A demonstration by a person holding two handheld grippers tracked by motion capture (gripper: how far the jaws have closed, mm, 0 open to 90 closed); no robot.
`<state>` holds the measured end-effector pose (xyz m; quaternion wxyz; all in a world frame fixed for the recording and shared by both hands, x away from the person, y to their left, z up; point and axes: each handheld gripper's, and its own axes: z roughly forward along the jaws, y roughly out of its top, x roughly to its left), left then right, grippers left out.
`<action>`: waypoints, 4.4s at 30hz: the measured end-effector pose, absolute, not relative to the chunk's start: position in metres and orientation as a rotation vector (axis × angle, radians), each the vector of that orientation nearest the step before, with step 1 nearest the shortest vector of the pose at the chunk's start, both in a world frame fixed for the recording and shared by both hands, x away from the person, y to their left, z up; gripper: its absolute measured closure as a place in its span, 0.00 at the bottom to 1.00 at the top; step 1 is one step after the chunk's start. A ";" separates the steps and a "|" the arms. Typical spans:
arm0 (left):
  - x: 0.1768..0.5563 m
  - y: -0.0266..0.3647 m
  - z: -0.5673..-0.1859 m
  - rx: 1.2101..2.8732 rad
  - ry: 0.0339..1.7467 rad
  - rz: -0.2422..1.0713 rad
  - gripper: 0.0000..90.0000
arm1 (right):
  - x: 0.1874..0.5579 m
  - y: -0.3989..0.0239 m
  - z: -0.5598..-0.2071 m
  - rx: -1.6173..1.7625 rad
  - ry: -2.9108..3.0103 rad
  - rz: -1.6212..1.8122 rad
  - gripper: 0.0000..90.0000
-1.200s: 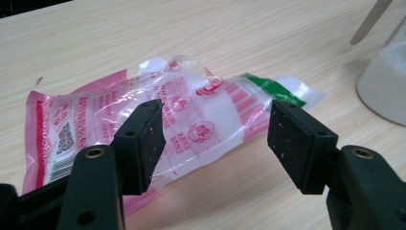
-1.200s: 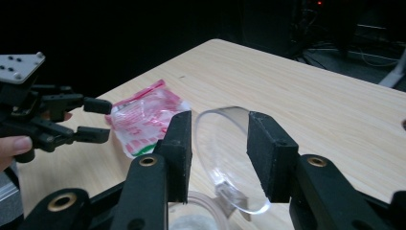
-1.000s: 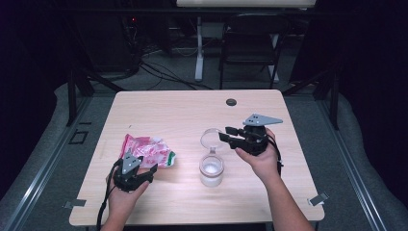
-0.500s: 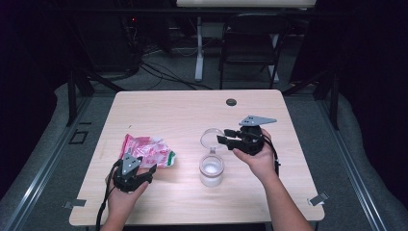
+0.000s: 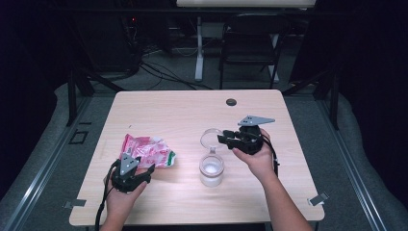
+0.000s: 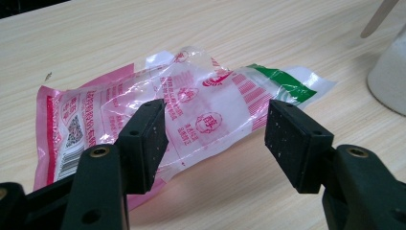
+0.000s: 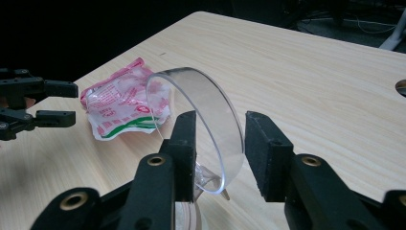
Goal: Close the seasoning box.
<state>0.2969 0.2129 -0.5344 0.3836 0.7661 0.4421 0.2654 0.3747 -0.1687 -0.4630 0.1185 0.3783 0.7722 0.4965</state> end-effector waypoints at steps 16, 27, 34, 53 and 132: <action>0.297 0.213 -0.535 1.961 1.128 0.683 0.44 | 0.374 -0.169 -0.462 1.083 2.268 1.421 0.78; 0.297 0.212 -0.534 1.957 1.126 0.683 0.45 | 0.373 -0.168 -0.461 1.073 2.277 1.415 0.77; 0.297 0.211 -0.534 1.958 1.117 0.680 0.45 | 0.371 -0.167 -0.460 1.065 2.282 1.407 0.75; 0.299 0.205 -0.529 1.927 1.108 0.688 0.49 | 0.364 -0.161 -0.457 1.009 2.286 1.386 0.69; 0.308 0.080 -0.482 2.094 0.629 0.544 0.84 | 0.326 -0.171 -0.447 0.968 2.257 1.423 0.82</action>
